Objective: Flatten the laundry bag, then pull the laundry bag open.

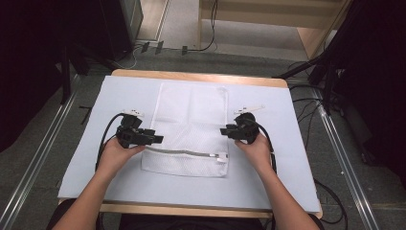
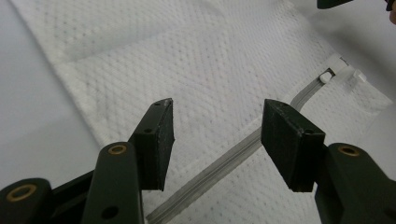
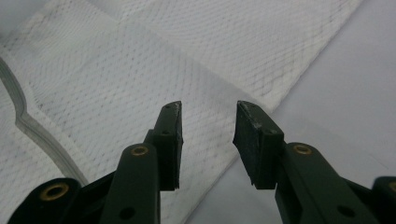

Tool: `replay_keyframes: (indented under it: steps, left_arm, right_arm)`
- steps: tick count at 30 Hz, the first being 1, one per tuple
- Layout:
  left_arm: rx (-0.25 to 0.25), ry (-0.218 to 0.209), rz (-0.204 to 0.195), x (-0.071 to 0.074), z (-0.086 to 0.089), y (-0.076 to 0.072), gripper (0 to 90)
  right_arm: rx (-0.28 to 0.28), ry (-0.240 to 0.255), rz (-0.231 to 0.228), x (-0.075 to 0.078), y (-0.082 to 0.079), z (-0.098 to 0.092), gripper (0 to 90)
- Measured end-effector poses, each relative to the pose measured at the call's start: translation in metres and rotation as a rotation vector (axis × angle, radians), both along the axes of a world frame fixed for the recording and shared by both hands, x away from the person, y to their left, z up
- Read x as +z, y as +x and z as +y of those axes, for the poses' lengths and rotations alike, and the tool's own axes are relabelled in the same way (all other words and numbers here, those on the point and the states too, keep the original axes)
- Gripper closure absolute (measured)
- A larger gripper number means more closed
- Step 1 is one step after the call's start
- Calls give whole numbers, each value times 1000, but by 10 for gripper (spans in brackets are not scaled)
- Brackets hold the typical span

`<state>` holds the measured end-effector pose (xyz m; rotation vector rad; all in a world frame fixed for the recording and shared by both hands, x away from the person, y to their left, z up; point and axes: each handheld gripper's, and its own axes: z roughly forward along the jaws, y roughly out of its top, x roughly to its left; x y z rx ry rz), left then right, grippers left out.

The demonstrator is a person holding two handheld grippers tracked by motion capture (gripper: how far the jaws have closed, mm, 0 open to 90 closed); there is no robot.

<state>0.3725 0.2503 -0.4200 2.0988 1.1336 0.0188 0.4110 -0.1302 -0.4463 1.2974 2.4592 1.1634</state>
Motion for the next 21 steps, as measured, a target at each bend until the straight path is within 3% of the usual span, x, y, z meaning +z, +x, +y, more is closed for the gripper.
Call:
replay_keyframes:
  steps: [13, 21]
  left_arm:
    - [-93, -2, -3, 0, -33, 12, 448]
    - [-125, -3, -27, 1, -45, 10, 425]
  right_arm:
    - [15, 18, -1, 4, -36, -7, 661]
    - [9, 43, -15, 5, -50, -11, 567]
